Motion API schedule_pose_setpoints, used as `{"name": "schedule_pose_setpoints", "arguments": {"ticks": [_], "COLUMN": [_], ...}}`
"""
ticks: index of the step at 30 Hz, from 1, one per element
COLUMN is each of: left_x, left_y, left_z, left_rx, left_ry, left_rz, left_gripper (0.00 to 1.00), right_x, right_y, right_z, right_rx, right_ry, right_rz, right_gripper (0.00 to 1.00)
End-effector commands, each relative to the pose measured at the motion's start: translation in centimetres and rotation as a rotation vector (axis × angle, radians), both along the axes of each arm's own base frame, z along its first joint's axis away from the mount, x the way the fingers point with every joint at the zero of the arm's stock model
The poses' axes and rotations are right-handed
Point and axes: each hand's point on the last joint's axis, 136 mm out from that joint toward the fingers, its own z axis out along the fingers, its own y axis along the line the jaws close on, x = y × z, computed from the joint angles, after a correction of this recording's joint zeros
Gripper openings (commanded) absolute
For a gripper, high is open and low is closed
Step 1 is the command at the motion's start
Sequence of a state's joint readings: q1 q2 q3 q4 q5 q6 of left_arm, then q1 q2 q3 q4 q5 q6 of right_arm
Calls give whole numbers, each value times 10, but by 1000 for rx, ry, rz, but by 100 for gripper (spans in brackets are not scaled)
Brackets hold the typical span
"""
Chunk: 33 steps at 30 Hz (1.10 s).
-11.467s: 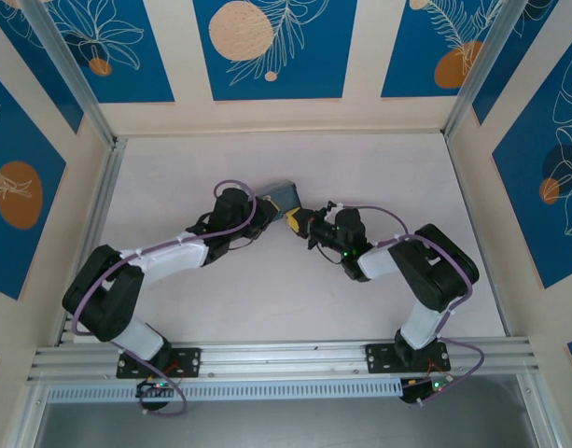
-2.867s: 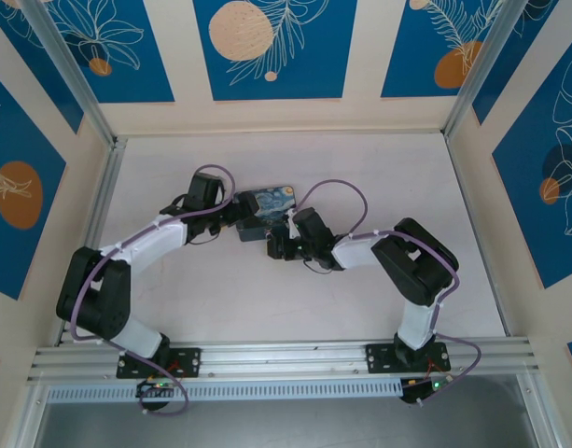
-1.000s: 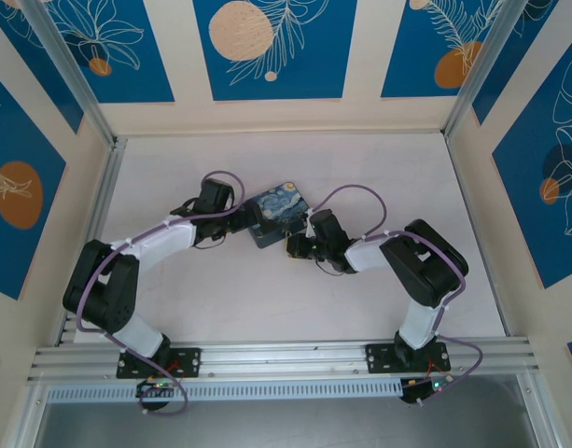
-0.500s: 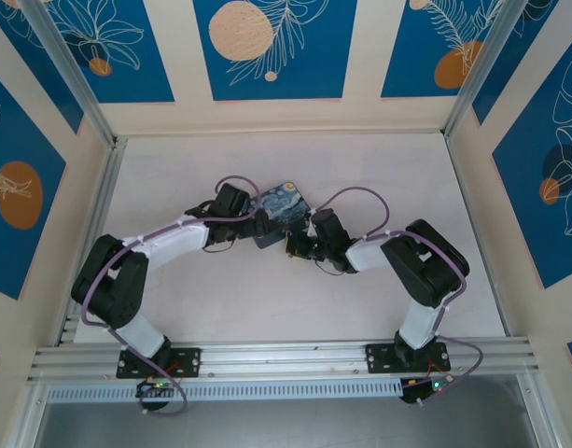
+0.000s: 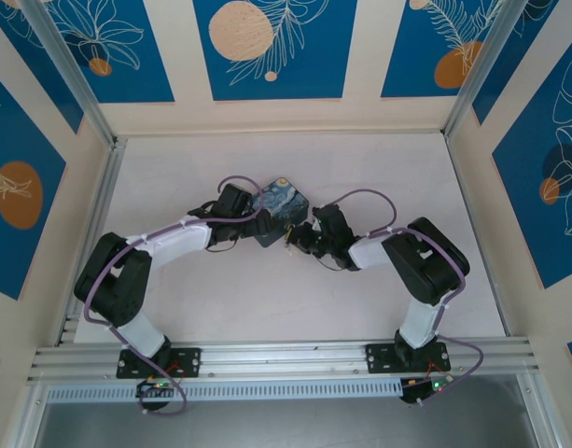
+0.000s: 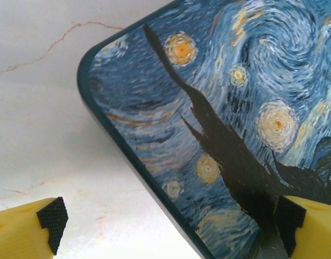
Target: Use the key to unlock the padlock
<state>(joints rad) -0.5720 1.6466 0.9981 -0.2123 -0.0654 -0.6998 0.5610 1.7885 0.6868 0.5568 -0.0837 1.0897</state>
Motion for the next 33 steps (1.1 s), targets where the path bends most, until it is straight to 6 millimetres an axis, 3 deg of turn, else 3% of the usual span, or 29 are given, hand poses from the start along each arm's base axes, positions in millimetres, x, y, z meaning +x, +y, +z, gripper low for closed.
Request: {"name": "schedule_pose_setpoints", "arguments": {"ticks": [1, 11, 23, 33], "left_x": [-26, -29, -25, -21], "left_y": [15, 15, 13, 9], "left_z": [-37, -41, -41, -41], "left_rx": [114, 118, 120, 123], "left_ry": [125, 145, 146, 153], "left_rz": [-13, -17, -23, -27], "left_gripper": [98, 97, 97, 96], "right_x": [20, 50, 31, 31], "right_y": [2, -24, -49, -62], "right_z": [16, 26, 10, 1], "right_rx": [84, 93, 51, -205], "right_ry": [-19, -19, 21, 68], "right_rz": [-45, -10, 26, 128], "right_gripper": [0, 0, 0, 0]}}
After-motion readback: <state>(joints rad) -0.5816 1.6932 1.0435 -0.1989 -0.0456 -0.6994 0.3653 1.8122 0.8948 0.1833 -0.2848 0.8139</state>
